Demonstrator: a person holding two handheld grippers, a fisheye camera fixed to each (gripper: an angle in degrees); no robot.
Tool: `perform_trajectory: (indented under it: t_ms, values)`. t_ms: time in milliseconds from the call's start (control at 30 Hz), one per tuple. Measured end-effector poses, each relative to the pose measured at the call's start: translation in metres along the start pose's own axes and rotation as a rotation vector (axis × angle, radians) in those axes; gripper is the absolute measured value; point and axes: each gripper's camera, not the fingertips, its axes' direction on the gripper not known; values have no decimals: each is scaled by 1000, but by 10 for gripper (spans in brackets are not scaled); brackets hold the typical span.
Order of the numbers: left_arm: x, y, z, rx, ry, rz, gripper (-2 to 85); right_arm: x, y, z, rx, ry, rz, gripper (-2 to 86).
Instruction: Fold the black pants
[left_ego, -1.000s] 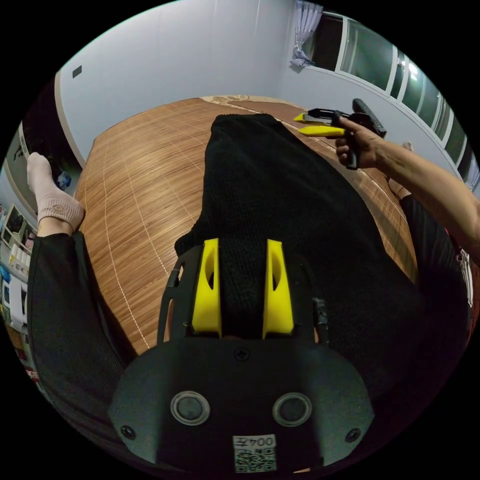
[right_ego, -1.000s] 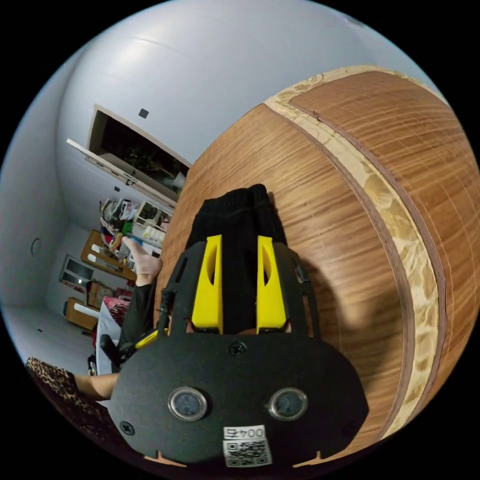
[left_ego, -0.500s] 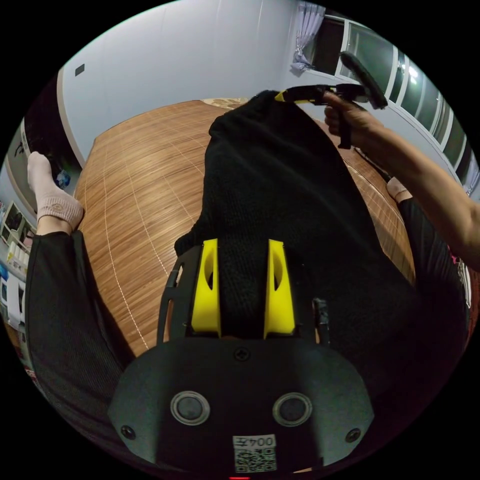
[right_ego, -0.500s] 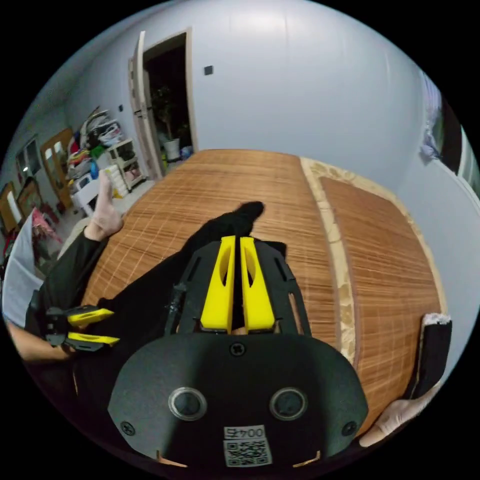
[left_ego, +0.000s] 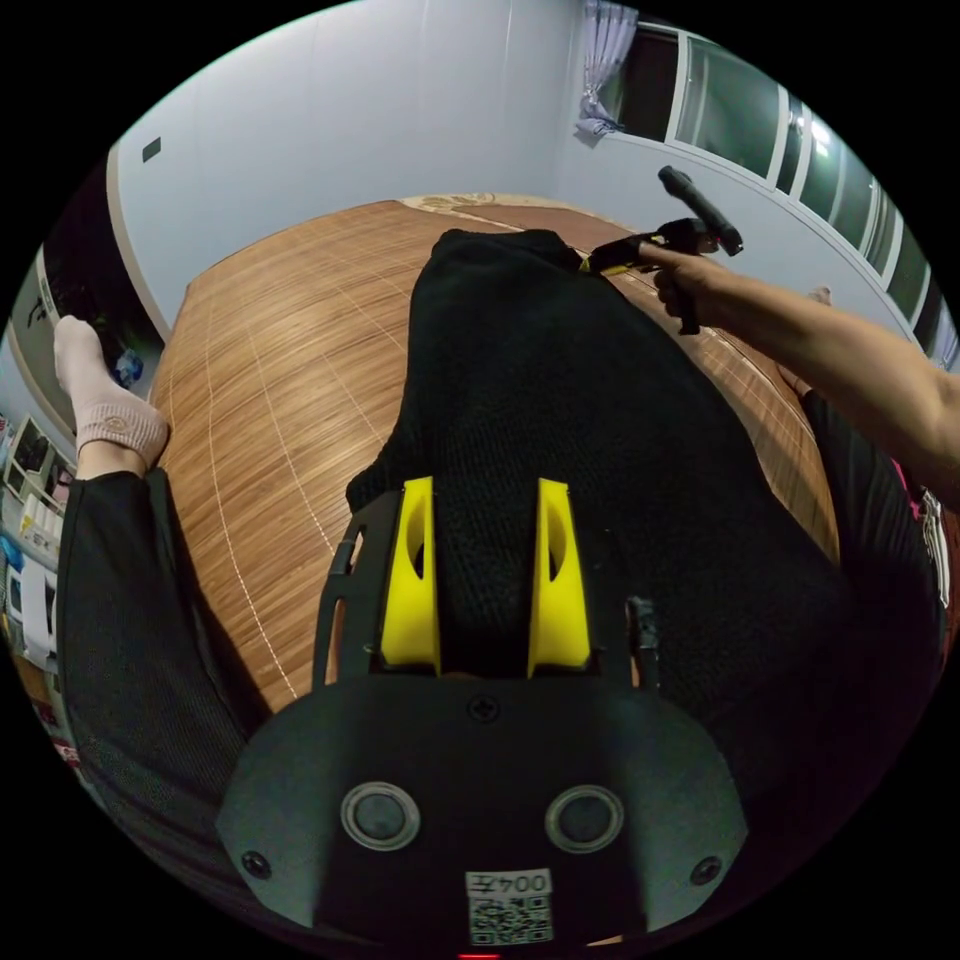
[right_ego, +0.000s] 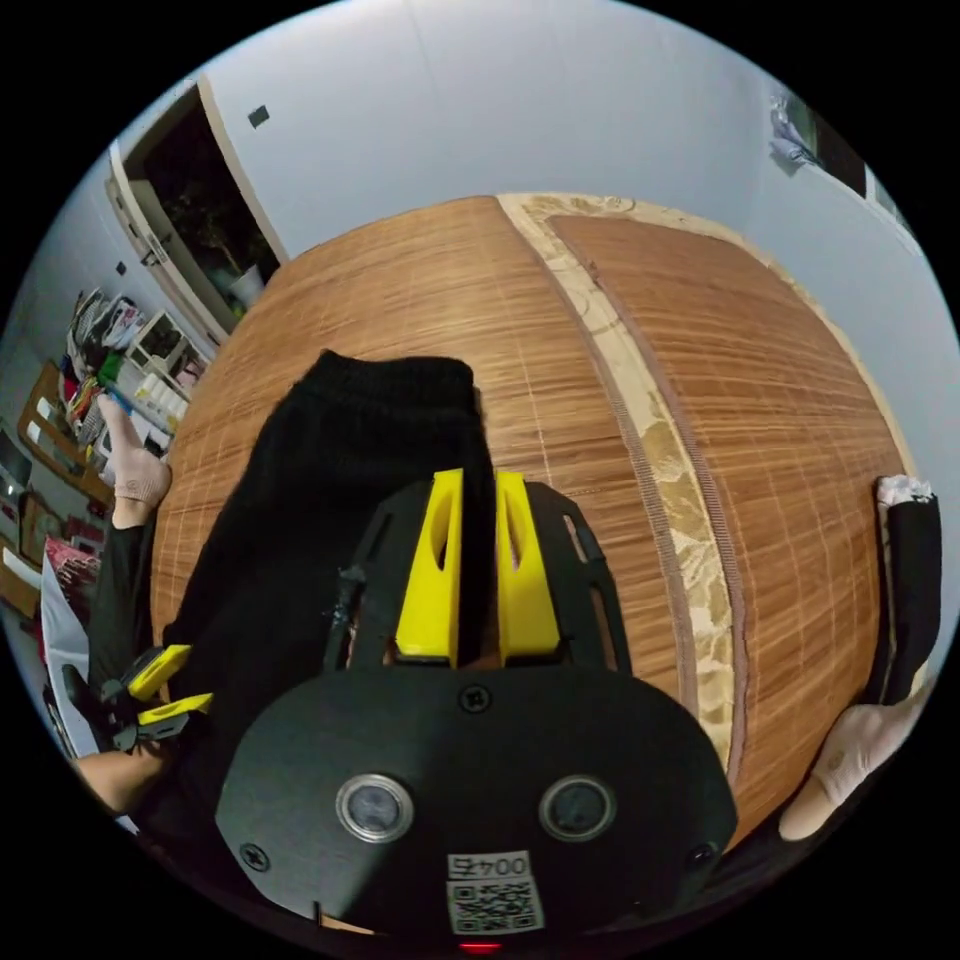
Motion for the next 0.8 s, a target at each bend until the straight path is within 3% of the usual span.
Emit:
perform_trajectory:
  t_ms: [133,300,400,600,800]
  values:
    - [-8,-8,7,-2,-8,3,140,-37,48,-55,132,-90,-68,113]
    - [-19,-17,13,-3,-12,5,140,-91,118,-56,64,-154,-162,135]
    - [-28,-23,17,-5,-11,4,140,-110,143,-28,-35,-68,-210,139]
    - [-50,-40,21,-15,33,-11,144,-130,162,-20,37,82,-259,112]
    - [-97,-86,-17,250,139,-89,124,-134,171,-20,47,72,-246,108]
